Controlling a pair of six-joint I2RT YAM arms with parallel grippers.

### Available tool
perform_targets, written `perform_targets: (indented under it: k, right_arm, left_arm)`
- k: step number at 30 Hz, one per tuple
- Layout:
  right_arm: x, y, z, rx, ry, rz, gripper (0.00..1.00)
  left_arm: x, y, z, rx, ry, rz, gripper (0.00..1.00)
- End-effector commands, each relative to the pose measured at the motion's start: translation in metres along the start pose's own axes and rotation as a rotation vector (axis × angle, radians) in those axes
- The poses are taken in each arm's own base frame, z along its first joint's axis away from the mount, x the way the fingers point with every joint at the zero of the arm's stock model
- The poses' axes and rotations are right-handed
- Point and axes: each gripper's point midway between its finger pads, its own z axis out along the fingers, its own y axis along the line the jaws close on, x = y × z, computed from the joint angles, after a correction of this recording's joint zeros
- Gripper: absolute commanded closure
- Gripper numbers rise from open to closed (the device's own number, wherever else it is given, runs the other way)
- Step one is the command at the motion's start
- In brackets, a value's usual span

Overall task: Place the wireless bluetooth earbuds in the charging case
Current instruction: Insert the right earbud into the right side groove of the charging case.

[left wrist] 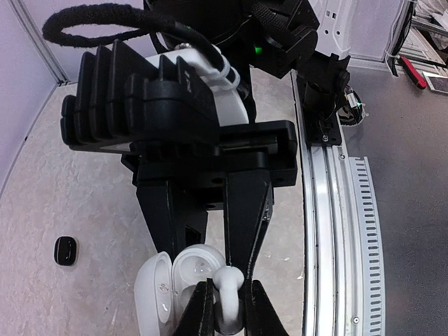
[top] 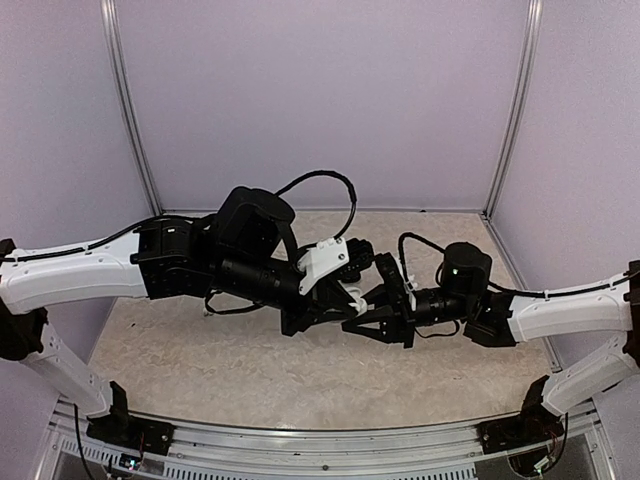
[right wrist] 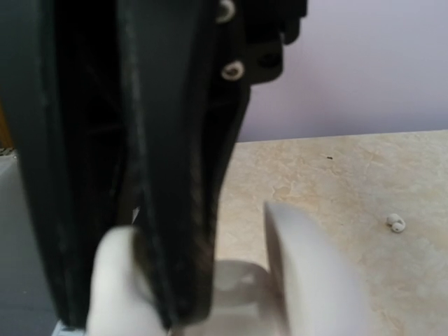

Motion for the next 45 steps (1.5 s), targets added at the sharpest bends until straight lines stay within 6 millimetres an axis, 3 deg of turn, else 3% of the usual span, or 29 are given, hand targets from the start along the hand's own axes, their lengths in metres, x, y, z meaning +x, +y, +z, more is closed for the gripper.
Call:
perform_targets:
  k: [1,27,36,45]
  right_arm:
    - [-0.019,0.005,0.005,-0.015,-0.059,-0.031,1.00]
    - [-0.013,0.006,0.006,-0.019,-0.040,-0.021,1.00]
    - [-0.014,0.004,0.009,-0.025,-0.043,-0.020,1.00]
    - [-0.014,0.005,0.009,-0.030,-0.045,-0.027,1.00]
  left_arm:
    - [-0.005,0.005,0.003,-0.032,0.006,-0.001,0.87]
    - [0.007,0.027,0.001,-0.152,0.110,0.000,0.85]
    - [0.004,0.016,0.006,-0.086,0.095,0.006,0.84]
    - [0.017,0.011,0.016,-0.048,0.142,0.010,0.81]
